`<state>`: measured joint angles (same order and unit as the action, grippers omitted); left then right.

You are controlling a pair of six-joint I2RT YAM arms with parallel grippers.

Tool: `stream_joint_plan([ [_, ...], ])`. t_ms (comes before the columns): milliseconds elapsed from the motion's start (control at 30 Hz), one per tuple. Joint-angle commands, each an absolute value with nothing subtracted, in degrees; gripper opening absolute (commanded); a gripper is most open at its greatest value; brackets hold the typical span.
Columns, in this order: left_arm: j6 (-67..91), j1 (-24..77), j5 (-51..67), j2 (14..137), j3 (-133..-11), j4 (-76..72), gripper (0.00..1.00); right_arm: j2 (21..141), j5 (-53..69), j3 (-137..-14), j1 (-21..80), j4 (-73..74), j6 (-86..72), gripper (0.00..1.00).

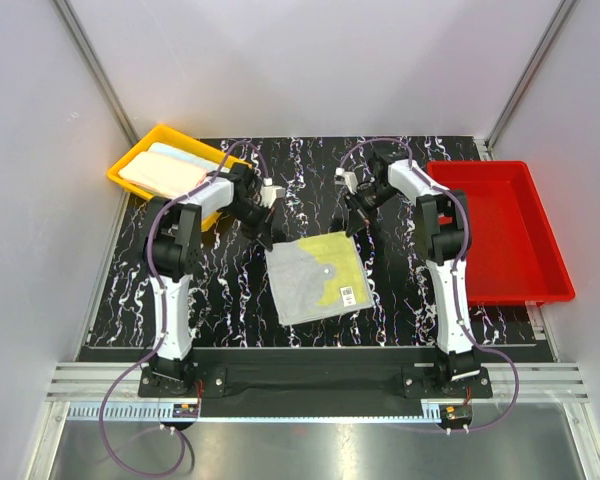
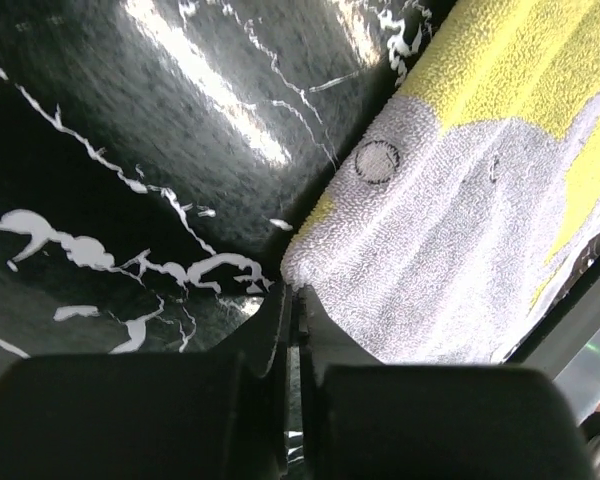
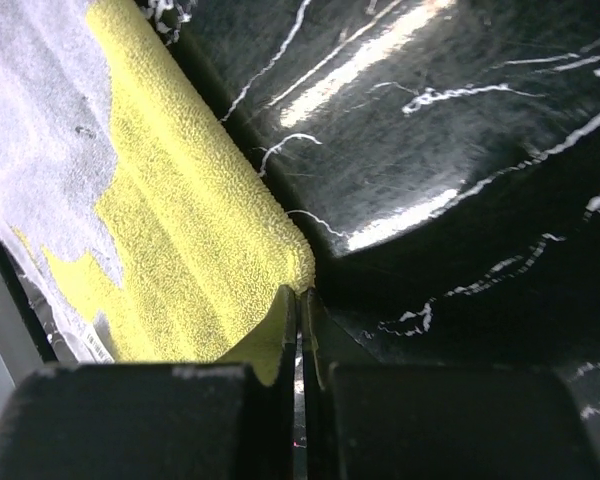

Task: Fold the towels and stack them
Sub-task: Fold the towel

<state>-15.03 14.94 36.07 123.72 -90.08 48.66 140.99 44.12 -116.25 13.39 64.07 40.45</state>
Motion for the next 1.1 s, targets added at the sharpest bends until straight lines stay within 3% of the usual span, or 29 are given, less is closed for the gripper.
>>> stream_joint_plan([
  [0,-15.0,14.8,36.1,125.7,-94.5,49.2,0.0,136.2,40.4,-115.7,12.6,60.4,39.3,0.0],
  [267,-13.2,14.9,32.4,124.9,-105.0,48.4,0.0,129.6,32.8,-112.9,11.1,44.9,33.0,0.0],
  [500,-13.1,14.9,32.3,128.2,-107.2,45.7,0.0,132.9,30.8,-116.8,11.1,45.0,31.4,0.0],
  [633,-12.0,15.0,30.9,129.6,-109.9,44.3,0.0,131.1,27.2,-112.6,11.1,38.5,31.1,0.0],
  [1067,-13.1,17.7,22.1,114.9,-102.3,36.0,0.0,120.3,23.7,-103.6,10.3,23.8,28.9,0.0],
])
